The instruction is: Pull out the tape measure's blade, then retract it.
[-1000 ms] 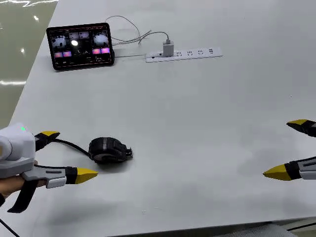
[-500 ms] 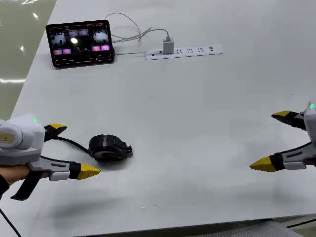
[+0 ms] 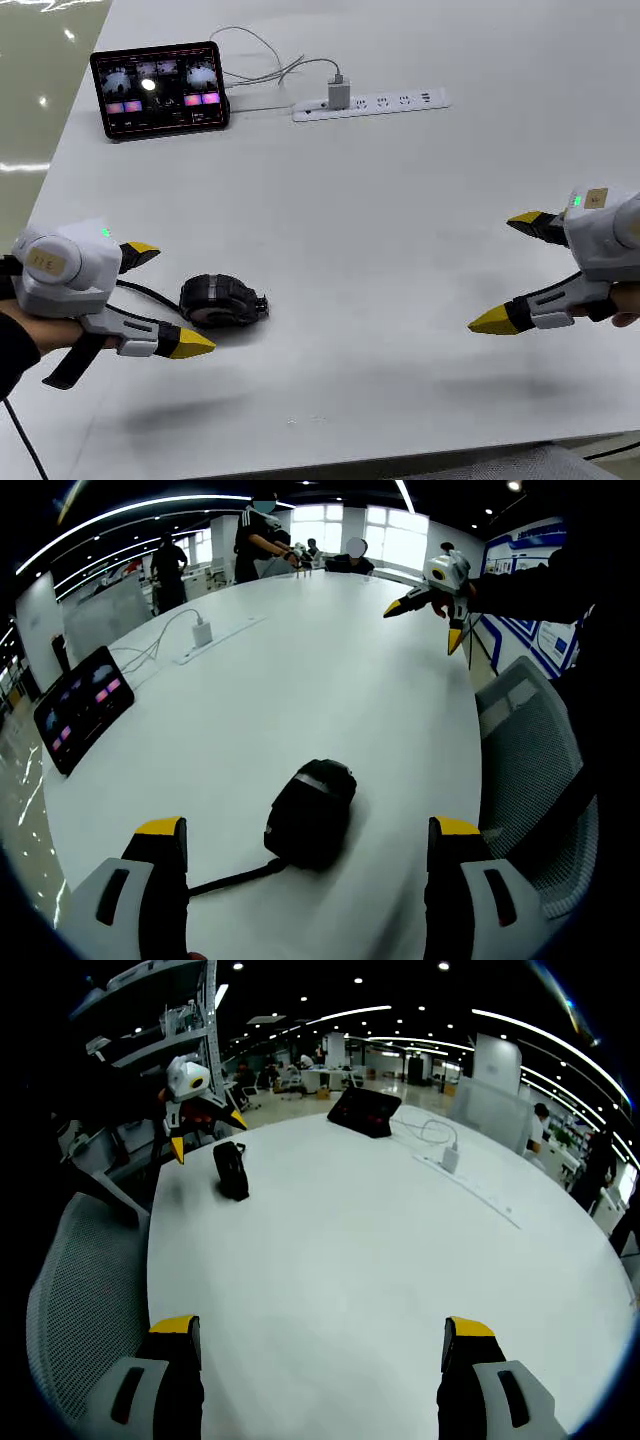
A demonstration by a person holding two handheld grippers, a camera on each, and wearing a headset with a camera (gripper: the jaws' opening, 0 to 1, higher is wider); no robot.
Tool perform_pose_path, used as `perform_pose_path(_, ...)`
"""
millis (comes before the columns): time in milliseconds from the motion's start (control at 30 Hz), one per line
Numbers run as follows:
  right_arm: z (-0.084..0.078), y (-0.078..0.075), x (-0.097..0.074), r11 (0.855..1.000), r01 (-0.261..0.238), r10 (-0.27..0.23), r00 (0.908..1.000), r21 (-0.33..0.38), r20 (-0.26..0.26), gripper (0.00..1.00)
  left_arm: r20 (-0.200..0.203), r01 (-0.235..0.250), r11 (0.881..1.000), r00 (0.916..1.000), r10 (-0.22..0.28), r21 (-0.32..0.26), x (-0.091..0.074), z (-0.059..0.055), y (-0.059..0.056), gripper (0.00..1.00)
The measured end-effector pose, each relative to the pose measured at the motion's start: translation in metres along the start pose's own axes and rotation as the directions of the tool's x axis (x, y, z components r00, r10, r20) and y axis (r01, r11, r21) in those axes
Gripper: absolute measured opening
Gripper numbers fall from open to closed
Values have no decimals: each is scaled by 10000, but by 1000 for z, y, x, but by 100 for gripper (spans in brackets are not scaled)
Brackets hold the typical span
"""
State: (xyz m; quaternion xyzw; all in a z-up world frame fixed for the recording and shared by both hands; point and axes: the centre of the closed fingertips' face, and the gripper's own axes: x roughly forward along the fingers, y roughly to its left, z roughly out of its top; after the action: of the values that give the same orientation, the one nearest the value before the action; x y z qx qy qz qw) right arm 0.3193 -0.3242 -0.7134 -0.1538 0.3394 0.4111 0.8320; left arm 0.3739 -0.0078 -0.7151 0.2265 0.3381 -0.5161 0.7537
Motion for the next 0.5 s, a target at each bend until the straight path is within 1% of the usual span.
perform_pose_path(67,4,4,4,9999,-125,125,9999,-76,24,99,-169,231,9995,9996,-227,219,3,0,-3,97)
perform_pose_path(100,6,5,6,9998,-163,163,9999,-118,18,99,-204,235,9991,9995,-227,357,4,1,-2,97)
perform_pose_path(267,12,10,16,9982,-401,398,9992,-457,-65,99,-741,635,9936,9956,-567,935,9,1,-5,95)
perform_pose_path(300,13,10,17,9977,-432,428,9991,-519,-76,99,-837,712,9919,9945,-625,1049,10,0,-5,93)
perform_pose_path(367,16,11,21,9966,-484,481,9988,-665,-60,99,-1034,822,9886,9922,-693,1259,12,-2,-5,93)
perform_pose_path(400,19,11,23,9963,-505,504,9987,-693,-35,99,-1204,940,9863,9897,-778,1353,13,-4,-6,93)
perform_pose_path(500,25,11,30,9961,-551,556,9984,-690,58,99,-1485,1205,9834,9838,-1000,1360,16,-9,-6,94)
